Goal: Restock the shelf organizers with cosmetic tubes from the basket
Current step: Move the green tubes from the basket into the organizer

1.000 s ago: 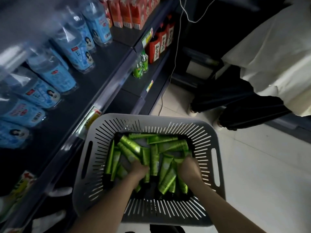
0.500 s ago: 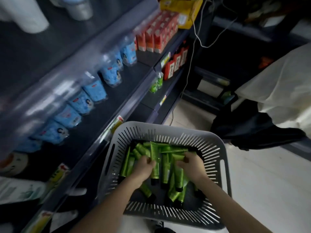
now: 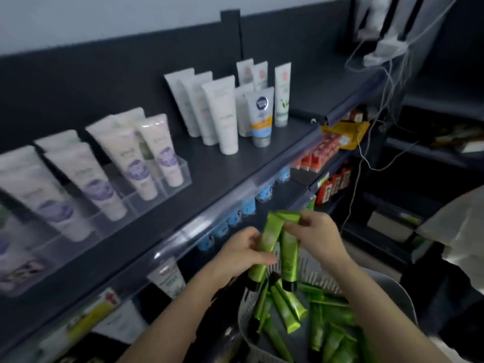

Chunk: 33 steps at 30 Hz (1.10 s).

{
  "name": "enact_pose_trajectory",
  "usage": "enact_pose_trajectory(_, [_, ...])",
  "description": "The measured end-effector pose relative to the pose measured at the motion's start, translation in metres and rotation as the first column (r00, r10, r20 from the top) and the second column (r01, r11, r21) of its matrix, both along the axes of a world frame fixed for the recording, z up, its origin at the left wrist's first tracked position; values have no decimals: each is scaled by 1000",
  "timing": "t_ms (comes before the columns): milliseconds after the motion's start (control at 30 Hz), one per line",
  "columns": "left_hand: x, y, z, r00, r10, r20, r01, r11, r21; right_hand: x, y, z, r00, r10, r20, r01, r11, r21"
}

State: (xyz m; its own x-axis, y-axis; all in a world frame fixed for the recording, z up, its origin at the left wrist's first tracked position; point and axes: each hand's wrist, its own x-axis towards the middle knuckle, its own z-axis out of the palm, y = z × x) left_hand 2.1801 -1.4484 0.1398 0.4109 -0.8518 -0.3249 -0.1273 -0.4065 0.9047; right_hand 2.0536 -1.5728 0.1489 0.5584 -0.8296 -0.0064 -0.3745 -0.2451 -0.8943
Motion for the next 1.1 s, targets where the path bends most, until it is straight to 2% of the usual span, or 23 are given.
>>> enact_pose_trajectory(133, [12,33,56,979,123,165,-87,973,-213,23,28,56,987,72,143,-63,996,-68])
enact_pose_trajectory(267, [26,78,94,941,253,226,-159,918,-364,49,67,94,944,182,275,-185,983,-15])
enact_pose_trajectory(467, [49,164,136,841,449,301,-268,830,-488,93,140,135,836,399,376,-414,909,-43])
enact_pose_trajectory(667, [78,273,161,659,660,362,-414,719,-558,143,214,152,737,567,367,-563,816,-129])
enact_pose_trajectory(833, [92,358,178,432,788,439,-501,614,-610,179,293,164,667,667,332,-642,741,-198])
enact_pose_trajectory(967, [102,417,184,292,844,449,-559,532,-636,201,351,176,597,729,334,-674,682,-283])
enact_pose_trajectory(1100, [109,472,188,99,871,481,-601,437,-669,222,399,186,549,755,358,-693,651,-311])
